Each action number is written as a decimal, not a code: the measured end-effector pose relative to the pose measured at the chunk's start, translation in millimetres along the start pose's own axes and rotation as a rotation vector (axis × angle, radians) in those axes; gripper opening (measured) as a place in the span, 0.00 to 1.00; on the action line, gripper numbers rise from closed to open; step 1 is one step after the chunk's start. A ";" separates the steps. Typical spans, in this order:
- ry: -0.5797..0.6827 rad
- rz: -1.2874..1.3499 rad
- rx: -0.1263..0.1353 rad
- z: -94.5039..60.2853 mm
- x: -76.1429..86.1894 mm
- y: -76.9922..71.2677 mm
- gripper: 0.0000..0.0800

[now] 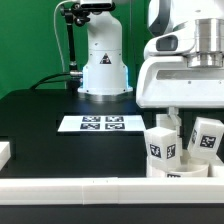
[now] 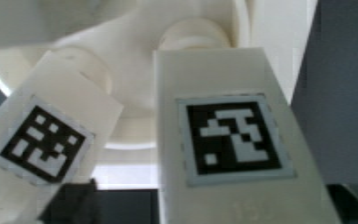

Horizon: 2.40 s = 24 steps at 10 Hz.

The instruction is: Assemble stool

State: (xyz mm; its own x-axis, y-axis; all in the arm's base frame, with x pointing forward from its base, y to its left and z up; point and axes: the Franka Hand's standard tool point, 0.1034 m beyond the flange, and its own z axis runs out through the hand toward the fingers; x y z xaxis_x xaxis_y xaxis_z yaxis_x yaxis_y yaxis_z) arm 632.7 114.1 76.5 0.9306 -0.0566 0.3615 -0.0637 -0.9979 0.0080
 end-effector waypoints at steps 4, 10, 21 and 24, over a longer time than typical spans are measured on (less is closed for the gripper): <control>0.000 0.001 0.006 -13.3 9.5 4.2 0.81; -0.009 0.008 0.010 -27.3 20.8 10.2 0.81; -0.361 0.039 -0.023 -30.6 14.0 -2.0 0.81; -0.363 0.050 -0.024 -27.5 10.8 -10.6 0.81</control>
Offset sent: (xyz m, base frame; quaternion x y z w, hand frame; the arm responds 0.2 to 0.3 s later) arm -0.0064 -0.0004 0.0209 0.0189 -0.0281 0.0105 0.9994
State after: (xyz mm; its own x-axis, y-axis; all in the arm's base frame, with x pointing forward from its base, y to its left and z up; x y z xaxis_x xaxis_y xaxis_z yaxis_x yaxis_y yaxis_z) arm 633.5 124.9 106.0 0.9931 -0.1170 0.0080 -0.1171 -0.9929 0.0223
